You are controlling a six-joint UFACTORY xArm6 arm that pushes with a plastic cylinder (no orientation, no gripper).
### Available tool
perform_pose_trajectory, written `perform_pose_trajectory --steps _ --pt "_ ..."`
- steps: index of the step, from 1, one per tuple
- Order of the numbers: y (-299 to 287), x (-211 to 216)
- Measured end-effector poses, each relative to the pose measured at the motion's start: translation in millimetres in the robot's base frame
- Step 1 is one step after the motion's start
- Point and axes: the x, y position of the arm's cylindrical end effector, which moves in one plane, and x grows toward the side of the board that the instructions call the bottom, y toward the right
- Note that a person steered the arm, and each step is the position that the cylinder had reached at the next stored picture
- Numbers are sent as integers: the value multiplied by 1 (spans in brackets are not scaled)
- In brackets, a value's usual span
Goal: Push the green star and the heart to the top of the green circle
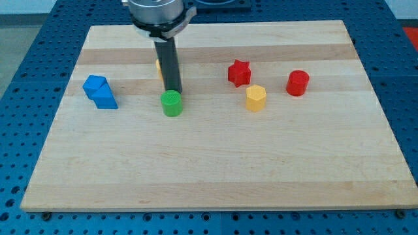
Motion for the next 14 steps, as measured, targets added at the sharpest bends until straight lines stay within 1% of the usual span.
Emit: perform_pose_trajectory --steps 1,2,3,4,5,6,7,8,10,11,12,13,14 --pt "26 -22" --pt "34 -58" --pt "33 -102" --pt "17 -125" --pt "0 -125" --pt "-35 -125" --pt "-59 -120" --pt "-60 -94" --pt "-60 -13" --pt "-60 -13" --pt "-63 -63" --pt "-18 -57" --pt "2 -43"
